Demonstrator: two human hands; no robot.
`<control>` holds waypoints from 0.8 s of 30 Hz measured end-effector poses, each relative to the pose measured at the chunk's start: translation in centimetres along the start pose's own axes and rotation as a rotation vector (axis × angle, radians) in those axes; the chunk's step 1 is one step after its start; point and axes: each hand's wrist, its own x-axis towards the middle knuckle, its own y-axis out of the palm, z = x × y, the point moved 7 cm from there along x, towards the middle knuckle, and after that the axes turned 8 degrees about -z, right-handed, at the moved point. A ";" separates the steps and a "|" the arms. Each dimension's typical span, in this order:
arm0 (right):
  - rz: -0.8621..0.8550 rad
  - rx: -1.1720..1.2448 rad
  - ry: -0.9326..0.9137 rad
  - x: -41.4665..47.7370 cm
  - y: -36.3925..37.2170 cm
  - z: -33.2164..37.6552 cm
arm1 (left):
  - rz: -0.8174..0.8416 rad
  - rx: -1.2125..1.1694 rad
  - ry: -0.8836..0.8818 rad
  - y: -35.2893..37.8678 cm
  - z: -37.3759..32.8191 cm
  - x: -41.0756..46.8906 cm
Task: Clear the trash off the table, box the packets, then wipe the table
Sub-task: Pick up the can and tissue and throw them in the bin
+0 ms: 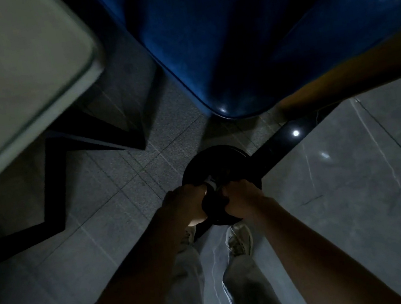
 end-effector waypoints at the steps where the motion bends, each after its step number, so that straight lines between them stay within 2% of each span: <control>1: 0.017 -0.011 -0.013 -1.0 -0.4 0.3 | -0.002 -0.012 -0.016 -0.4 0.0 -0.8; 12: 0.126 -0.106 -0.077 -17.1 -8.4 4.2 | -0.086 -0.195 -0.192 -6.3 -2.8 -16.7; 18: 0.111 -0.173 -0.159 -27.7 -12.9 7.6 | -0.259 -0.415 -0.248 -11.7 -4.9 -28.1; 24: 0.051 -0.269 -0.194 -35.0 -16.0 12.1 | -0.427 -0.455 -0.302 -14.9 -3.5 -37.9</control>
